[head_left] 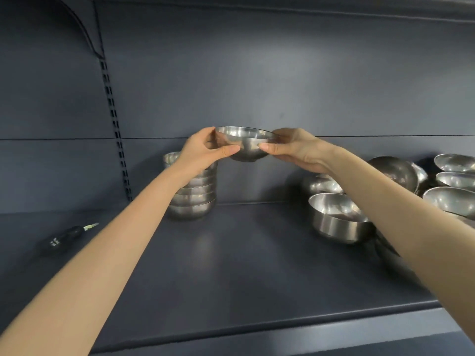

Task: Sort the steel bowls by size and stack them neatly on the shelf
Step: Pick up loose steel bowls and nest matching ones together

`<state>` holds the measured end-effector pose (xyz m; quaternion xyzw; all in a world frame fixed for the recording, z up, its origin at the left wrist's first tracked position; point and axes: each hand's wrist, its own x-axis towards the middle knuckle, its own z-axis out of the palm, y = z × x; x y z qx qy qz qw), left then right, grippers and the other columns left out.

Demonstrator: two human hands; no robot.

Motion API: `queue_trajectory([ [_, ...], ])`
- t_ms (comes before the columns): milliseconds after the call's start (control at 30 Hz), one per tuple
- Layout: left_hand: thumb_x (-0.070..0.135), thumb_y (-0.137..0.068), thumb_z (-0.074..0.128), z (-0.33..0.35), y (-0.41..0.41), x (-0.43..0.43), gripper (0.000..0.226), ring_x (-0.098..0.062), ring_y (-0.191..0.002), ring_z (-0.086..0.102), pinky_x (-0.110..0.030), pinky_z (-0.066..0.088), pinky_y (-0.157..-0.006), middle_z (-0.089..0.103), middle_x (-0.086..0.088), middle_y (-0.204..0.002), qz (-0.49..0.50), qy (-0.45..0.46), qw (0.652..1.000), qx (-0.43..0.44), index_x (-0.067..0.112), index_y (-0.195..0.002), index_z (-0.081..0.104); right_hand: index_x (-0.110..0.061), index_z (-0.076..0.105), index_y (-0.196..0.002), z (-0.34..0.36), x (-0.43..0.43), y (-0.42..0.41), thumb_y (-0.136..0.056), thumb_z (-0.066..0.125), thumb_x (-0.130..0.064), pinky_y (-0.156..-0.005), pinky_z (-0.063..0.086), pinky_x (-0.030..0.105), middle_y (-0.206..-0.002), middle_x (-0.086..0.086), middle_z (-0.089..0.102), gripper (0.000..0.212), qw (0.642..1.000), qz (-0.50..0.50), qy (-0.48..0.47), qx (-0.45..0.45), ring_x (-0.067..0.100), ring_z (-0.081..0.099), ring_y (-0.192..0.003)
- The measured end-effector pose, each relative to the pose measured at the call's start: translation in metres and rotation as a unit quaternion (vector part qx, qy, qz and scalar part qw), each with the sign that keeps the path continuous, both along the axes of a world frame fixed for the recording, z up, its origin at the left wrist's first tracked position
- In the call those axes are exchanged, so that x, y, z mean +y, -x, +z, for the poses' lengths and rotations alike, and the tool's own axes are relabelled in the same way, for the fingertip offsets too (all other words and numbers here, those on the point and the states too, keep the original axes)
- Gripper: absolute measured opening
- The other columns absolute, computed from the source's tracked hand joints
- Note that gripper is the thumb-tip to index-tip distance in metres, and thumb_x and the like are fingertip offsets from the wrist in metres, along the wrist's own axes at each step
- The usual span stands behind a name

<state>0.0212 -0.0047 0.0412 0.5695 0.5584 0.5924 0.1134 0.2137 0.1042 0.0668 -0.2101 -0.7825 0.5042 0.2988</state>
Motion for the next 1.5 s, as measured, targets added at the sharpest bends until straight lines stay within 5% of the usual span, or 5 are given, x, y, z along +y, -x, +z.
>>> queue_trajectory([
  [333, 0.02, -0.081, 0.075, 0.003, 0.064, -0.043, 0.031, 0.015, -0.094, 0.052, -0.004, 0.04, -0.078, 0.059, 0.023, -0.1, 0.06, 0.053, 0.996, 0.044, 0.033, -0.1, 0.054, -0.026, 0.055, -0.097, -0.015, -0.018, 0.081, -0.085, 0.069, -0.012, -0.079, 0.045, 0.012, -0.098, -0.011, 0.063, 0.023, 0.998, 0.049, 0.004, 0.033, -0.004, 0.058, -0.092],
  [500, 0.024, -0.08, 0.075, -0.003, 0.09, -0.052, 0.044, 0.006, -0.112, 0.051, -0.019, 0.036, -0.103, 0.058, 0.025, -0.112, 0.079, 0.072, 0.992, 0.067, 0.03, -0.119, 0.055, -0.015, 0.05, -0.127, -0.024, -0.024, 0.107, -0.087, 0.067, -0.01, -0.054, 0.042, 0.0, -0.109, -0.005, 0.061, 0.044, 0.997, 0.061, -0.001, 0.039, -0.009, 0.055, -0.087],
  [733, 0.031, -0.076, 0.078, -0.015, 0.11, -0.051, 0.062, -0.004, -0.128, 0.046, -0.031, 0.034, -0.112, 0.057, 0.013, -0.13, 0.097, 0.098, 0.989, 0.058, 0.024, -0.133, 0.053, -0.013, 0.039, -0.137, -0.045, -0.021, 0.124, -0.087, 0.067, -0.018, -0.094, 0.034, 0.023, -0.11, -0.009, 0.053, 0.057, 0.999, 0.048, 0.011, 0.021, 0.007, 0.044, -0.115],
  [1033, 0.017, -0.08, 0.076, -0.027, 0.104, -0.045, 0.032, -0.003, -0.101, 0.061, -0.01, 0.047, -0.082, 0.065, 0.009, -0.103, 0.068, 0.088, 0.994, -0.008, 0.028, -0.103, 0.056, -0.019, 0.031, -0.144, -0.055, -0.014, 0.127, -0.086, 0.067, -0.029, -0.101, 0.034, 0.04, -0.131, -0.009, 0.047, 0.069, 0.998, 0.043, 0.053, -0.004, 0.014, 0.04, -0.131],
  [1500, 0.022, -0.084, 0.071, -0.045, 0.093, -0.049, 0.045, -0.01, -0.085, 0.068, -0.043, 0.049, -0.098, 0.065, 0.001, -0.11, 0.034, 0.071, 0.987, -0.143, 0.023, -0.123, 0.049, -0.025, 0.017, -0.151, -0.057, -0.013, 0.132, -0.088, 0.065, -0.029, -0.092, 0.049, 0.049, -0.116, -0.002, 0.059, 0.08, 0.991, 0.077, 0.109, 0.002, 0.018, 0.056, -0.113],
])
